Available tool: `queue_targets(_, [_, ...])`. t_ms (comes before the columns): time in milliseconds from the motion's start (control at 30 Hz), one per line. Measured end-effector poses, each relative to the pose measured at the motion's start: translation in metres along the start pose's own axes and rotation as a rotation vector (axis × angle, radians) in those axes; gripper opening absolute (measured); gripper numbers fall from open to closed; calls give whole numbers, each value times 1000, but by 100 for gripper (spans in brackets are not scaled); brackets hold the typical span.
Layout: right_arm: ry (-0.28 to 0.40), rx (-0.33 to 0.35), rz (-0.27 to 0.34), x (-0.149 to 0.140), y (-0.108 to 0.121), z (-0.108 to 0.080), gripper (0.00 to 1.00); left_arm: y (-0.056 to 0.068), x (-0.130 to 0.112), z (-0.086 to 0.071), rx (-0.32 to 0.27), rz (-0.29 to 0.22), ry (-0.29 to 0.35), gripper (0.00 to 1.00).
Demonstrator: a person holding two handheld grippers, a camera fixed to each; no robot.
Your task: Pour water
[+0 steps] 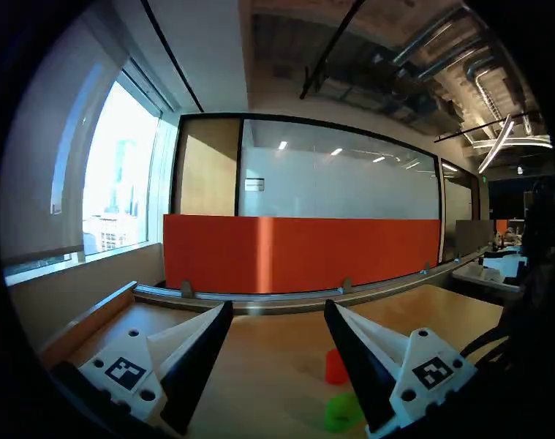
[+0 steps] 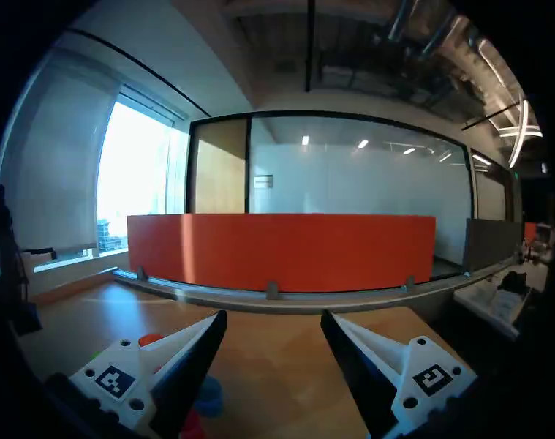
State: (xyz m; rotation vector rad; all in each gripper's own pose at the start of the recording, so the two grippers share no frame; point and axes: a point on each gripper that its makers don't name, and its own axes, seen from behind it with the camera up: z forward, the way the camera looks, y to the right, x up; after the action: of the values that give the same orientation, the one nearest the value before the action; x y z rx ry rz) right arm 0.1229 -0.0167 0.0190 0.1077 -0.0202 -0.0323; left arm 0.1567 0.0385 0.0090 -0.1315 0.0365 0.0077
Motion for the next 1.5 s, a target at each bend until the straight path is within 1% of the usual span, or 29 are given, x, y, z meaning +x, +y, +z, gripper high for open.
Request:
queue_targets(67, [-4, 7, 0, 0, -1, 1, 99, -1, 0, 1, -1, -1, -7, 92])
queue_targets(167, [-10, 23, -1, -1, -2, 2, 99, 0, 0, 3, -14, 13, -12, 92])
queue_targets(267, [-7, 41, 1, 0, -3, 3, 99, 4, 1, 3, -36, 32, -14, 92])
queue_targets(367, [3, 79, 4, 4, -8, 3, 99, 9, 0, 4, -67, 44, -22, 92])
queue_targets(567, [-6, 179, -2, 9, -25, 2, 99, 19, -3, 5, -129, 27, -36, 92])
queue_targets(667, [-9, 240, -17, 13, -37, 0, 99, 24, 0, 4, -165, 23, -30, 92])
queue_targets(867, [-25, 369, -47, 18, -62, -8, 99, 37, 1, -1, -236, 43, -38, 92])
queue_targets(900, [-31, 382, -51, 17, -65, -8, 99, 39, 1, -1, -246, 47, -38, 92])
queue_targets(1067, [-53, 412, -68, 16, -70, -9, 99, 45, 3, -2, -276, 57, -34, 92])
queue_targets(1267, [-61, 435, -87, 14, -74, -10, 99, 49, 2, -1, -306, 71, -49, 92])
queue_targets(1500, [-96, 453, -104, 7, -76, -7, 99, 53, -5, -1, -333, 101, -73, 92])
